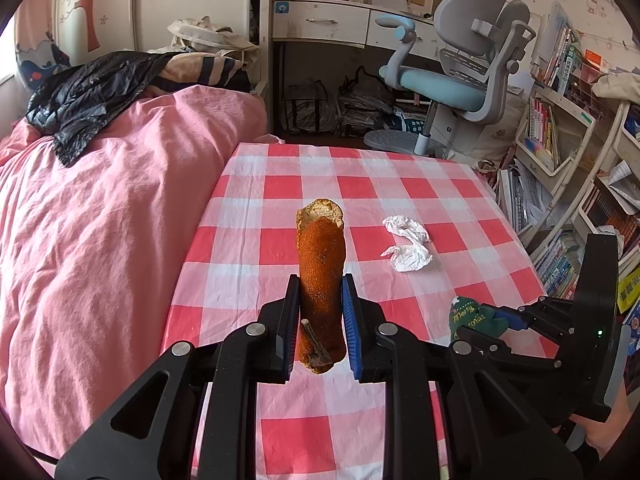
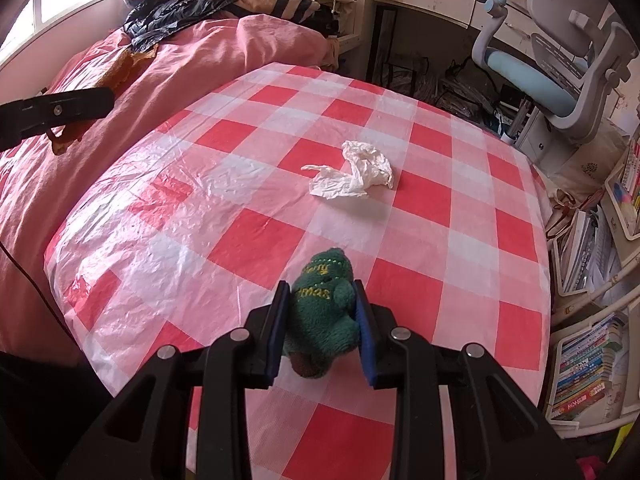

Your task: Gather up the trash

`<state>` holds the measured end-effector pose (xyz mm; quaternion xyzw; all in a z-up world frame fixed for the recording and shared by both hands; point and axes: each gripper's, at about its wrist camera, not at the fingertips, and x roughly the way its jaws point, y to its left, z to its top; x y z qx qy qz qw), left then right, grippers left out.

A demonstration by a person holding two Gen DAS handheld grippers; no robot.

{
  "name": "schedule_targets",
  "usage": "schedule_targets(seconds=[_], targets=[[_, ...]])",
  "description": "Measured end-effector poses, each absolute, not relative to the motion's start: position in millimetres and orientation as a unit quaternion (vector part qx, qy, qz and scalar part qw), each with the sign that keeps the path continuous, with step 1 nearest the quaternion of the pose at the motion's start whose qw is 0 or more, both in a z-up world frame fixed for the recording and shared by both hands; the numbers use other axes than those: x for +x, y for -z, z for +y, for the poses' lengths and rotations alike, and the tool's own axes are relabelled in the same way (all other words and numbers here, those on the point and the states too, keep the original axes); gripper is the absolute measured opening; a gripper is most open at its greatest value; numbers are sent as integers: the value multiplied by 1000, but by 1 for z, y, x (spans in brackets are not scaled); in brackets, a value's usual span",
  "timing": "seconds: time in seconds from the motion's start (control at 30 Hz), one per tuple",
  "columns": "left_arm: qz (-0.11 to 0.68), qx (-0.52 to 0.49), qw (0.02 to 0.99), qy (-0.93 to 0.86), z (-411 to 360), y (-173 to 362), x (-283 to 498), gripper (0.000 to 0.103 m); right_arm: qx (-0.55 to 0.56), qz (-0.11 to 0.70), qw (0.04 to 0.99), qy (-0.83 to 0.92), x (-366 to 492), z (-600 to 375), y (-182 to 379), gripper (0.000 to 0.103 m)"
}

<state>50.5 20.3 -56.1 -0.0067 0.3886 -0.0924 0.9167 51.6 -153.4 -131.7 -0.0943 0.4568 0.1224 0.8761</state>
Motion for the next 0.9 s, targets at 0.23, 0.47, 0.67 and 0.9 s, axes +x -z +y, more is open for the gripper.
schedule_targets(seconds=[0.23,0.47,0.67,0.9], targets=[[395,-7,915,88,22,61,48,19,-80,455,877,-131,42,-154,128,31],[411,-11,908,82,34,73,29,19,-72,435,878,-185,-5,-139,119,31],[421,-15,903,82,36,80,10,19,-88,443,861,-231,-55,-123,127,31],[421,-15,903,82,41,84,-38,19,-98,473,829,-282,-95,-111,143,32]])
